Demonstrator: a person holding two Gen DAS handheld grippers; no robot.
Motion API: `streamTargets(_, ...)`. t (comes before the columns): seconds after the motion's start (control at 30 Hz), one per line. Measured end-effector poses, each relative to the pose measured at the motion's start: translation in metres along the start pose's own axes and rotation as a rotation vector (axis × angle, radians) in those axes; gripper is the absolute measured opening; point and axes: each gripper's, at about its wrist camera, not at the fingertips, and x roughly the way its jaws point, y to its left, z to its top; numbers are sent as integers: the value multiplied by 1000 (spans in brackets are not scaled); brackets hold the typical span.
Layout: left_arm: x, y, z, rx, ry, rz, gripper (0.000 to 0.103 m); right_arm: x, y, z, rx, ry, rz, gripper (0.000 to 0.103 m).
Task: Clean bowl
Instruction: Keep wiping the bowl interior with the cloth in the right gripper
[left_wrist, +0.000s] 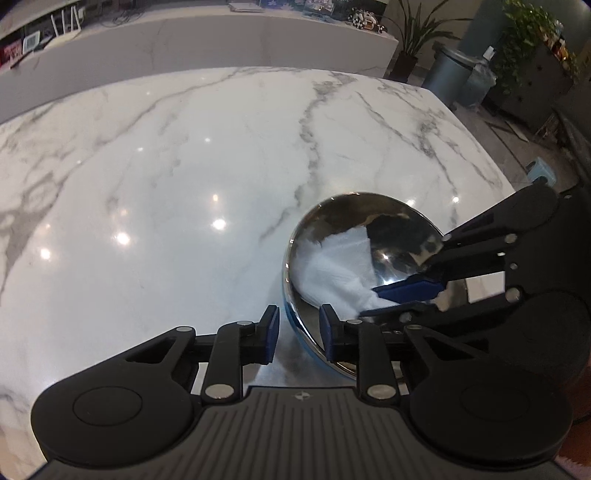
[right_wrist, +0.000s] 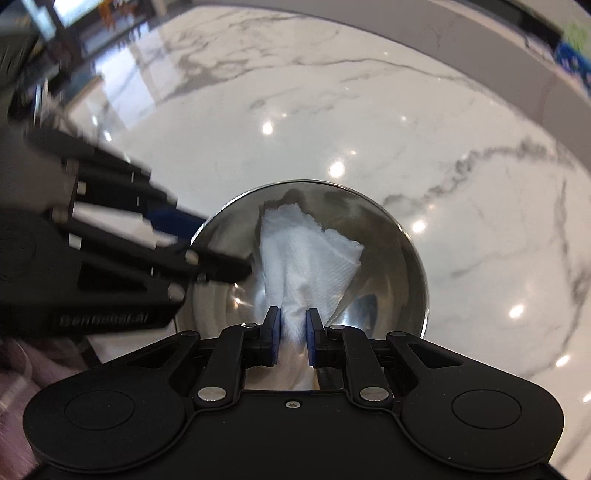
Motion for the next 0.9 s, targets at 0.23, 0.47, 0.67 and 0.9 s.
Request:
streamTargets(0.23, 3, 3, 10, 17, -6, 45, 22, -2, 15, -3, -104, 15, -179, 12)
streamTargets(0.47, 0, 6, 11, -11, -13, 43, 22, -3, -1, -5, 0, -4, -126, 12)
streamTargets(0.67, -6, 10, 3, -69, 26, 5, 41, -4, -15, -9, 113, -39, -73, 12)
streamTargets(0.9, -8, 20, 3, -140, 39, -34, 46, 4, -19, -6, 204, -109, -70, 12)
